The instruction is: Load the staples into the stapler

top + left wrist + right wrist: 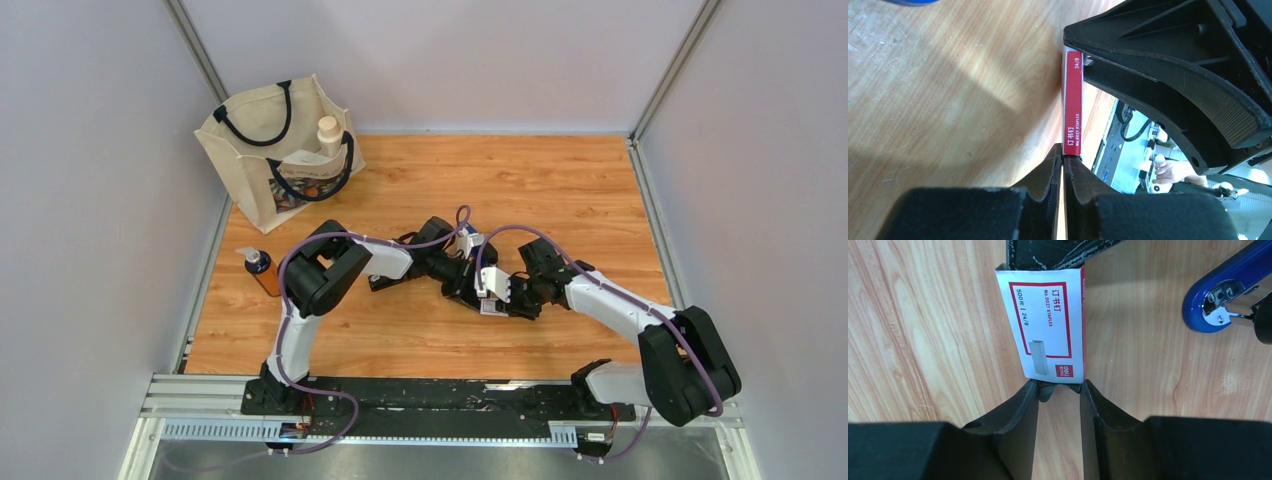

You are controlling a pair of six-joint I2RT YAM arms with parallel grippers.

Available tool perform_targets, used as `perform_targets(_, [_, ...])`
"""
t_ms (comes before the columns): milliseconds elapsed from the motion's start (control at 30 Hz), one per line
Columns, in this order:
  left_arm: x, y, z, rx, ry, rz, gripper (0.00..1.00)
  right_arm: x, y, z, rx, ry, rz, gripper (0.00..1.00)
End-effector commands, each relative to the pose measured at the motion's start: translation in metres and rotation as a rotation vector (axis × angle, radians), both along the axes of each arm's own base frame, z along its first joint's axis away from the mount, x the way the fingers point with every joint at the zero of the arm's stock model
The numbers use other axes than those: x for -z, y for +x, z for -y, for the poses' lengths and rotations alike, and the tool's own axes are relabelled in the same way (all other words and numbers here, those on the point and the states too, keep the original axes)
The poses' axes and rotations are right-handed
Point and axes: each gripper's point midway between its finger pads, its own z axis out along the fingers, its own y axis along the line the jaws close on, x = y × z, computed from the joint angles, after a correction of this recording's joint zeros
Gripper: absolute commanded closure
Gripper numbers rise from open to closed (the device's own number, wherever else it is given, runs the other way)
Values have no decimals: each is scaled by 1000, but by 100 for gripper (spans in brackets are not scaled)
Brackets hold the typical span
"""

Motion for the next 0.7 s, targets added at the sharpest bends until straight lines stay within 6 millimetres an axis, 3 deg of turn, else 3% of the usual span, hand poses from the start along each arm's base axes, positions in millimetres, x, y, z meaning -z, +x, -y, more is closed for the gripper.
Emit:
perform_targets(0, [-10,7,1,3,-38,17,89,6,6,9,-2,-59,24,66])
perform_targets(600, [-7,22,-1,-48,-34,24,89,4,4,11,8,-50,20,66])
perform_targets(667, [-7,22,0,-49,-34,25,94,5,4,11,10,-51,15,66])
